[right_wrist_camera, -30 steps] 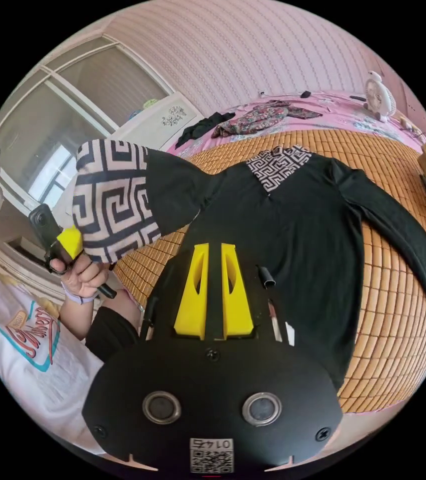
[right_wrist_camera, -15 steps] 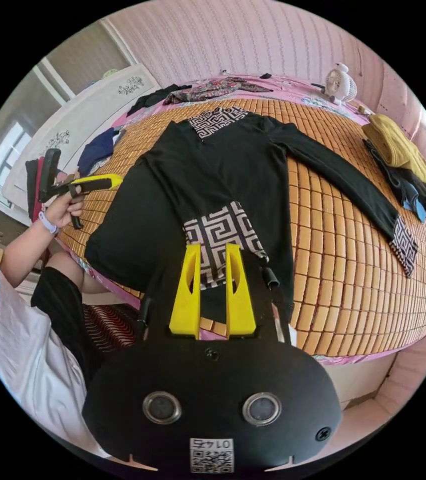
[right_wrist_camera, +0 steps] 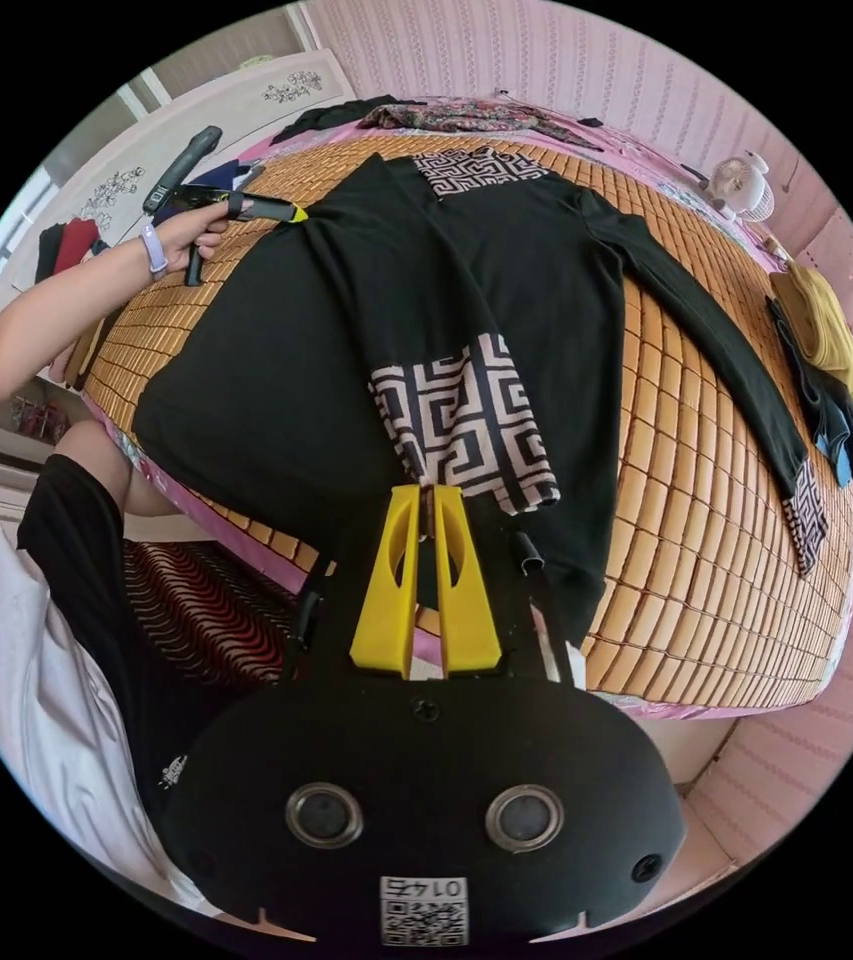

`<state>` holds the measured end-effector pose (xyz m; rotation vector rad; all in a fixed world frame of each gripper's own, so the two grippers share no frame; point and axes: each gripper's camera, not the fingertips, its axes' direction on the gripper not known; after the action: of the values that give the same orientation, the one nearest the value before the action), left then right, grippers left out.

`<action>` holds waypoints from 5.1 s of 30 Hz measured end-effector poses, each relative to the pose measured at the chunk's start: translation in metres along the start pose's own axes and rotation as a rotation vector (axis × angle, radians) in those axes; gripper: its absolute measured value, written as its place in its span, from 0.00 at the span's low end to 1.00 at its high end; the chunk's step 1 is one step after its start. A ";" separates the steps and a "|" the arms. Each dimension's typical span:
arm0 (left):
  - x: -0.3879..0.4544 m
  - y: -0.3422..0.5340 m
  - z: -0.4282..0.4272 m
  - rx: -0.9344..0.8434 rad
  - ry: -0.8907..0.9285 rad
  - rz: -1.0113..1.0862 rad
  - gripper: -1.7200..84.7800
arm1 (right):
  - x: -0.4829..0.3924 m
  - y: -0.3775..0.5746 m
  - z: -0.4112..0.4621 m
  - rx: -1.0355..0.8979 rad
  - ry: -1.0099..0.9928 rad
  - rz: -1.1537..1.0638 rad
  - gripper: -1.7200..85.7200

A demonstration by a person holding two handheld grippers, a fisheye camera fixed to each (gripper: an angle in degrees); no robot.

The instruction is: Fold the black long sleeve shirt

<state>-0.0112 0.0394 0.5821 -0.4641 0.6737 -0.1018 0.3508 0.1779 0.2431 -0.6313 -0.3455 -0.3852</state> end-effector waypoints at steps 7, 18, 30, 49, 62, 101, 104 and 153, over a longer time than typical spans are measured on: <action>-0.004 0.004 0.001 0.007 0.131 -0.082 0.09 | 0.041 0.016 -0.038 0.062 -0.057 0.156 0.13; 0.067 0.153 -0.024 -0.168 0.041 0.090 0.10 | 0.107 0.049 -0.052 -0.125 0.059 0.353 0.07; 0.086 0.176 -0.007 -0.309 -0.021 0.117 0.04 | 0.139 0.080 -0.071 -0.187 -0.138 0.318 0.07; 0.352 -0.102 0.119 -0.022 0.217 0.769 0.14 | 0.375 0.115 -0.121 0.346 0.253 0.916 0.13; 0.364 -0.139 0.197 -0.151 0.170 0.569 0.01 | 0.337 0.109 -0.151 0.545 0.156 0.641 0.04; 0.006 0.077 -0.007 -0.038 -0.024 0.050 0.10 | -0.174 -0.070 0.017 0.101 -0.043 -0.466 0.08; 0.008 0.079 -0.014 -0.063 -0.016 0.105 0.04 | -0.164 -0.078 0.006 0.115 -0.132 -0.426 0.03; -0.119 -0.113 -0.108 0.330 0.182 0.116 0.01 | 0.177 -0.240 -0.081 0.484 -0.190 0.085 0.01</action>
<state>-0.1648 -0.0740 0.6268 -0.0983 0.8432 -0.1440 0.4133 -0.0937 0.3770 -0.2066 -0.5699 -0.1485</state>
